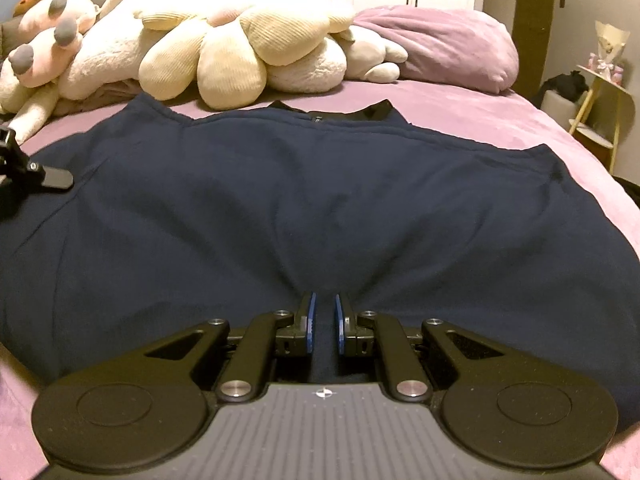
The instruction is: Fold large clothes
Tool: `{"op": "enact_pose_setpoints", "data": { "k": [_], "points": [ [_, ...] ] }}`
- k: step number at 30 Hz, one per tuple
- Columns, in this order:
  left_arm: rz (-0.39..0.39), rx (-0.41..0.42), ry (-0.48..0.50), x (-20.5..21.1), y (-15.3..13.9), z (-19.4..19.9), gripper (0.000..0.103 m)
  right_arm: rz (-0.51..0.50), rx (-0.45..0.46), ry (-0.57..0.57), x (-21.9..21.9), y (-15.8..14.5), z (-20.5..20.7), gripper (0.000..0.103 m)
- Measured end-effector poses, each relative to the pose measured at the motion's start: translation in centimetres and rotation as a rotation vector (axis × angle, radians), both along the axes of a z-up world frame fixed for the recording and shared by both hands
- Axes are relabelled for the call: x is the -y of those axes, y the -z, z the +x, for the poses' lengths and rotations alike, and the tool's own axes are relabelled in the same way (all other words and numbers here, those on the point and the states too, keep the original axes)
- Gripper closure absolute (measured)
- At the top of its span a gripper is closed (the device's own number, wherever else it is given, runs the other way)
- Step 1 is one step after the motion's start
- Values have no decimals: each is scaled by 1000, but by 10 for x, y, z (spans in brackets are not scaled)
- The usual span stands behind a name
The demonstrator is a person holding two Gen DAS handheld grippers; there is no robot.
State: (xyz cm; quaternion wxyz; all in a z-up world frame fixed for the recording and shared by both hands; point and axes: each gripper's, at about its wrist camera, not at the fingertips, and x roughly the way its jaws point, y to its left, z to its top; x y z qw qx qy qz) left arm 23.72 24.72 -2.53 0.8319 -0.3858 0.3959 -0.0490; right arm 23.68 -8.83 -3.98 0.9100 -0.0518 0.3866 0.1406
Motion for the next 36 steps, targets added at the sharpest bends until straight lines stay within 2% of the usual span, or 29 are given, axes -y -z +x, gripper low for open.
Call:
{"op": "enact_pose_setpoints", "data": {
  "k": [3,6,10,14,17,21,24,26,30,32,33,34,35,36],
  "points": [
    [2,5,-2,5,-12,1,70,19,-23,0,3,-9,4,93],
    [-14,-2,-7,12,-20,4,71,114,-34,38,14,-23,-2,92],
    [-15,-9,-21,25,-38,10,72,97,-81,-27,11,-3,0,93],
    [-10,-10,-5,50,-70,20,72,243,-149,2,34,-12,15,93],
    [-28,17,36,84,-93,33,72,335,-120,63,60,-24,8,92],
    [-40,61,111,144,-109,60,72,397,-50,130,101,-39,-10,91],
    [-76,60,157,191,-100,85,72,416,-15,187,132,-44,-19,91],
    [-53,62,202,225,-88,100,72,431,1,229,155,-45,-25,90],
    [-61,2,275,285,-47,120,71,430,6,289,189,-38,-36,88],
    [-81,4,289,302,-30,121,65,418,-4,329,202,-30,-40,88],
    [-103,11,281,308,-21,120,59,420,-12,343,208,-27,-41,88],
    [-154,32,272,310,-13,118,54,421,-24,362,213,-23,-42,87],
    [-201,67,264,310,-7,116,45,425,-31,377,218,-21,-44,87],
    [-223,108,250,312,-2,111,40,429,-33,385,222,-19,-45,86]
  ]
}}
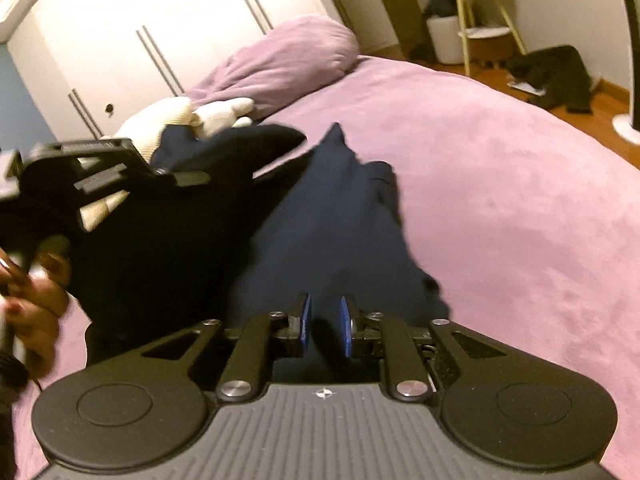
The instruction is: Fold large clothes
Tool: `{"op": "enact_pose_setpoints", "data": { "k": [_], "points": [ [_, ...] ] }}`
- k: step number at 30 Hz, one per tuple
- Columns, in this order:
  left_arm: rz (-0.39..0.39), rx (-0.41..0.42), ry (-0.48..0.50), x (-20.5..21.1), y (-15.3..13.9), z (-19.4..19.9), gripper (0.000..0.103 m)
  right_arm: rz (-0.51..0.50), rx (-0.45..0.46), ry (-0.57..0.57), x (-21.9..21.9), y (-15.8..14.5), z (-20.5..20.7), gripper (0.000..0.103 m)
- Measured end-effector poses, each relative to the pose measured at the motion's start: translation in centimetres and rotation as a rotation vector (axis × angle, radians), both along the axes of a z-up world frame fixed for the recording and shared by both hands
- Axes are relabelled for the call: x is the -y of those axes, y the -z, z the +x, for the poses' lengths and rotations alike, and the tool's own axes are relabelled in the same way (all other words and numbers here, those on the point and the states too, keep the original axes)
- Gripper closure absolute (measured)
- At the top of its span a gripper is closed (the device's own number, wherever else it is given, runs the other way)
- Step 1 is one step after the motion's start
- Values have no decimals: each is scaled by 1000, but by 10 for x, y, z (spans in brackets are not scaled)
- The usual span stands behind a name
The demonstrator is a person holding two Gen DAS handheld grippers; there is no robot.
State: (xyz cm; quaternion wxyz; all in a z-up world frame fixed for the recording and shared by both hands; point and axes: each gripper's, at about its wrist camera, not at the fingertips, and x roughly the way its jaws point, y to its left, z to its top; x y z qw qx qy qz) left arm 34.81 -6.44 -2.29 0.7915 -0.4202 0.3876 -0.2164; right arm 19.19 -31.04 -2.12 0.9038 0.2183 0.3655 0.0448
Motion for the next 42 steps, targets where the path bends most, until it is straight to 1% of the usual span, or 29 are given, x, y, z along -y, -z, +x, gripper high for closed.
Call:
{"op": "enact_pose_setpoints", "data": {
  "k": [1,2,4,5,6,8,11,13,15,16,17,18,20,22,24,26,27,28,30,31,32,34,36,37,38,40,41,42],
  "points": [
    [16,11,-3,2,0,-3,41,-1,-3,5,2,1,3,86],
    [54,16,0,5,-4,-6,42,-1,0,8,3,1,3,86],
    [135,56,20,8,-24,-16,39,4,12,14,5,-2,2,85],
    [164,91,20,11,-39,-20,34,9,21,15,7,-5,1,85],
    [175,125,8,6,-51,-30,31,15,38,15,8,-9,1,84],
    [126,186,-15,-8,-66,-44,24,16,68,13,8,-18,1,83],
    [78,209,-125,-35,-77,-62,23,24,141,5,6,-39,4,82],
    [124,204,-195,-53,-80,-70,22,38,195,-30,-4,-55,15,82],
    [202,197,-240,-67,-78,-73,19,19,232,-77,-21,-69,27,82],
    [244,170,-279,-74,-74,-74,19,-6,255,-110,-35,-77,34,82],
    [258,144,-308,-84,-69,-77,19,-37,274,-144,-48,-82,40,81],
    [257,122,-328,-91,-64,-80,19,-73,280,-174,-61,-84,47,80],
    [265,62,-368,-104,-51,-83,19,-143,238,-213,-85,-77,64,80],
    [284,22,-397,-118,-39,-87,19,-214,152,-197,-95,-55,76,80],
    [284,-11,-420,-127,-27,-84,19,-241,81,-169,-88,-31,77,80],
    [270,-63,-420,-129,-14,-78,19,-267,16,-132,-72,-4,69,84],
    [259,-77,-408,-128,-10,-73,19,-250,18,-135,-63,8,61,84],
    [248,-85,-395,-125,-6,-71,19,-253,48,-146,-60,15,53,85],
    [193,-105,-355,-121,4,-66,21,-319,93,-171,-61,21,42,85],
    [141,-114,-330,-121,10,-62,21,-318,100,-174,-60,20,40,85],
    [111,-117,-329,-122,14,-61,20,-297,96,-174,-58,16,42,85],
    [111,-113,-324,-124,14,-59,20,-230,80,-155,-51,4,49,85],
    [78,-125,-333,-127,16,-58,20,-180,85,-115,-46,-15,54,79],
    [72,-127,-335,-127,16,-57,20,-159,103,-102,-43,-23,58,73],
    [77,-126,-332,-126,16,-57,20,-134,121,-101,-43,-31,62,66],
    [106,-117,-320,-121,13,-55,20,-81,130,-112,-48,-42,78,56],
    [124,-114,-313,-119,11,-52,20,-52,109,-131,-53,-43,90,52],
    [136,-114,-308,-117,10,-52,20,-25,84,-153,-58,-42,98,51]
  ]
}}
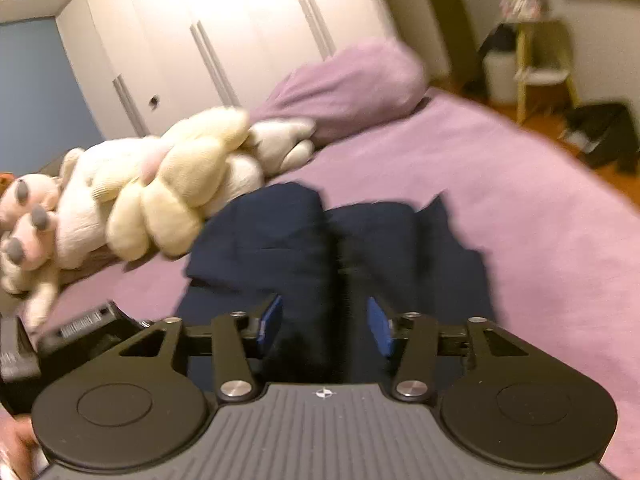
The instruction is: Fold large clothes
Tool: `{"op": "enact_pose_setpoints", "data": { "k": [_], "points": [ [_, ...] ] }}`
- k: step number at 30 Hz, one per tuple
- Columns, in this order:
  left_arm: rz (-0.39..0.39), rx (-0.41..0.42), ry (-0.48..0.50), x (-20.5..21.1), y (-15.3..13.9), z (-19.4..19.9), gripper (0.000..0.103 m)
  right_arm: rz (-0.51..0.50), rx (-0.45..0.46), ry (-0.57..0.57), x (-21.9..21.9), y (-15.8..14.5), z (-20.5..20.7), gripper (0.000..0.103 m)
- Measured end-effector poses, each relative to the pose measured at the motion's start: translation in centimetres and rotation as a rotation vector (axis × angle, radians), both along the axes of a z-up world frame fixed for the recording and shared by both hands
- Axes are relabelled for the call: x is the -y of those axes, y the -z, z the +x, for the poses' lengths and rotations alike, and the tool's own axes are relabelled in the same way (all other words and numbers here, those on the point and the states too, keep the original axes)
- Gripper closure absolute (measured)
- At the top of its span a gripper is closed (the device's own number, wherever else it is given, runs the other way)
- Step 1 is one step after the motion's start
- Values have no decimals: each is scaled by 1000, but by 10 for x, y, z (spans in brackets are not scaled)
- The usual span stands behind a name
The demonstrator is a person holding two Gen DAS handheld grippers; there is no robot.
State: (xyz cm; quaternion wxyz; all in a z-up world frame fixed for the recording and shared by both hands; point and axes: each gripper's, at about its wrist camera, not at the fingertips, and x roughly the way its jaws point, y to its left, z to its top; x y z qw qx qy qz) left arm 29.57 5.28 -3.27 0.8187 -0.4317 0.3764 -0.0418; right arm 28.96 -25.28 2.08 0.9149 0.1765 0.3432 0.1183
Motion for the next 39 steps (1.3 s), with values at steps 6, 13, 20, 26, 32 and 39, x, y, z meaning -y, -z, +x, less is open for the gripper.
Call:
{"op": "enact_pose_setpoints", "data": {
  "k": [6,13,20,26,32,39],
  "points": [
    [66,20,45,13,-12,-1,20,-30,-81,1,-29,18,28,81],
    [197,116,156,54,-38,-6,20,-173,67,67,-22,-12,-8,92],
    [187,102,130,56,-30,-5,20,-194,-66,210,10,2,-5,88],
    [122,146,92,52,-26,-15,20,93,110,79,-14,-48,28,84],
    [73,209,140,39,-17,-18,20,42,-20,55,-48,8,99,85],
    [183,176,-11,40,-33,19,15,-340,76,59,-62,59,79,89]
  ]
}}
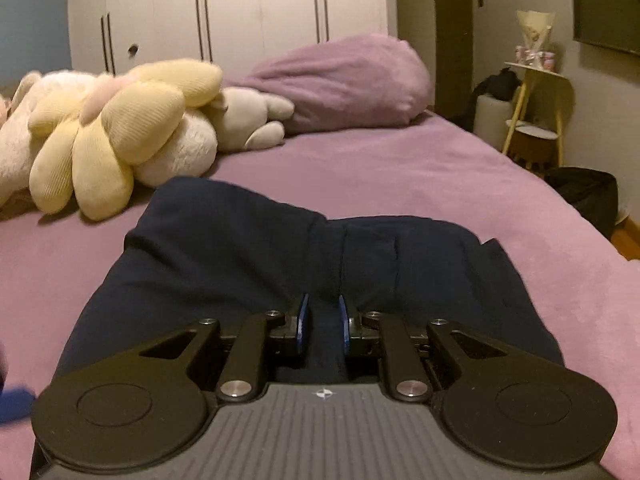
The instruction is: Fold large clothes
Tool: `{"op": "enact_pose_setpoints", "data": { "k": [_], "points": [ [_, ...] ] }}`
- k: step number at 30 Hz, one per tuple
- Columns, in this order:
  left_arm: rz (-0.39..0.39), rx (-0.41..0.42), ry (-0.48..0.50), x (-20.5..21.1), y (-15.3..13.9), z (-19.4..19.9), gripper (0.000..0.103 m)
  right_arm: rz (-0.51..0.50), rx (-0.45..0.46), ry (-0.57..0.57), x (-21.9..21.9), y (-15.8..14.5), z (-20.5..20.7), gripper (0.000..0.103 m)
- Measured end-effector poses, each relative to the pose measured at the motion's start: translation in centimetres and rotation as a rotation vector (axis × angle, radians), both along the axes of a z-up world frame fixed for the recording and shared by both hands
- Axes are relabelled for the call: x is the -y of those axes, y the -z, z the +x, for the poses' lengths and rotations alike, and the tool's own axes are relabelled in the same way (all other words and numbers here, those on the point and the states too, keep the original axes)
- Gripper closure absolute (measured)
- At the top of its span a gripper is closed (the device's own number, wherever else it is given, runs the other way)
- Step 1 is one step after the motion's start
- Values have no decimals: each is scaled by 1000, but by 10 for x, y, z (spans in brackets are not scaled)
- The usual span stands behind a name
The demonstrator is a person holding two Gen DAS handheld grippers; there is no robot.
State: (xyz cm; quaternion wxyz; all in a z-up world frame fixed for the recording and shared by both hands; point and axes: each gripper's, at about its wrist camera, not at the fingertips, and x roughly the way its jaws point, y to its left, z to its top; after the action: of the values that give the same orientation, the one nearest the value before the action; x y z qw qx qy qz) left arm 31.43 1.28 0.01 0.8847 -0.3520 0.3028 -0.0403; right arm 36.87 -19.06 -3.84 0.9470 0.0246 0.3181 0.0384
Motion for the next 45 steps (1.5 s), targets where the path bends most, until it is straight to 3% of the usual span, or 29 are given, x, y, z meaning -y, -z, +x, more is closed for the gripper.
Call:
{"op": "enact_pose_setpoints", "data": {
  "k": [2,5,9,11,12,14,18,21,27,31,35,45],
  "points": [
    [46,12,-12,16,-3,16,10,-35,5,22,2,1,0,89],
    [167,2,-8,47,0,41,6,-5,6,29,11,2,-1,89],
    [248,-66,-54,61,19,62,5,16,24,52,24,3,2,89],
    [235,-150,-78,53,40,71,1,72,29,78,39,10,0,89],
    [183,-206,-82,47,56,77,0,116,28,83,46,13,1,89],
    [119,-233,-95,39,73,80,0,167,30,86,55,22,3,89],
    [168,-219,-112,44,78,82,0,112,55,90,45,34,6,89],
    [153,-226,-103,41,79,83,0,88,66,90,41,41,10,89],
    [204,-171,-63,43,59,54,0,118,82,75,46,24,-2,84],
    [225,-129,-59,50,56,43,0,79,111,64,50,18,-27,84],
    [211,-161,-60,50,63,52,0,58,155,49,57,22,-44,84],
    [185,-164,-61,47,68,50,0,109,144,43,64,38,-32,84]
  ]
}}
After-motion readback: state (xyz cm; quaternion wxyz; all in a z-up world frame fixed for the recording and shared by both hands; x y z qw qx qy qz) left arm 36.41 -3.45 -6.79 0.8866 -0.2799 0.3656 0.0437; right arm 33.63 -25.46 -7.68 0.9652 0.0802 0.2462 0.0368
